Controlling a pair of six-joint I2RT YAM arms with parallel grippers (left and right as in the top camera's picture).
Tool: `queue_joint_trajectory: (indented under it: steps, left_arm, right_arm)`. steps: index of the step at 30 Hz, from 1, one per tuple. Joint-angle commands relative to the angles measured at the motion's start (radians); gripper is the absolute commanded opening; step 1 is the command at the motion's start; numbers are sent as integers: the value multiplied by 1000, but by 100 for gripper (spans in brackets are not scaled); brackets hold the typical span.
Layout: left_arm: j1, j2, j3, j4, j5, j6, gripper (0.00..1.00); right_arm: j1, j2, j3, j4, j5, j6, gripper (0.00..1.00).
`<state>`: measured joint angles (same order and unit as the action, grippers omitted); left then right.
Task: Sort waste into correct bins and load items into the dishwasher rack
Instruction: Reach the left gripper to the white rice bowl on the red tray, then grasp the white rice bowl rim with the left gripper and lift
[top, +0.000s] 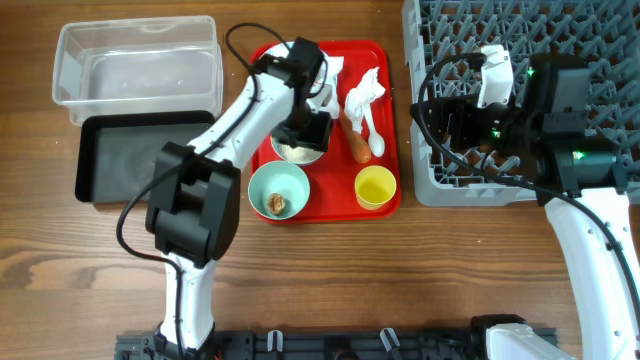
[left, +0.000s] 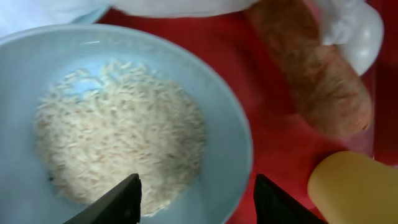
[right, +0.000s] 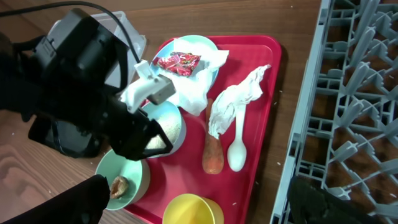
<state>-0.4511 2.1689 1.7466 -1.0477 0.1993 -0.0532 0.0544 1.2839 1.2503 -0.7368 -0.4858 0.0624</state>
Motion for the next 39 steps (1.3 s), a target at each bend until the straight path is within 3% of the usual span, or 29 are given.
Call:
queue_joint_trajectory:
  steps: [1,11,23,26,34,37,39]
  left_arm:
    - [-35,-7,-29,21,-34,-14,56]
    - [-45,-8,-46,47,-58,-7,52]
    - [-83,36,-97,114,-106,-8,19]
    - [-81,36,-97,112,-119,-9,5]
    - [-80,17,-84,109,-138,-12,5]
    - [-80,8,-83,117,-149,-12,18]
    - [-80,8,-83,123,-149,-11,20]
  right_arm:
    - [-1,2,19,-2,18,-10,95]
    - [0,2,19,3,22,-10,94]
    - [0,2,19,2,22,-9,94]
    - [-1,2,19,2,22,-9,94]
    - [-1,2,19,3,22,-10,95]
    - [-1,2,19,2,23,-10,95]
    - [-1,2,19,2,23,-10,94]
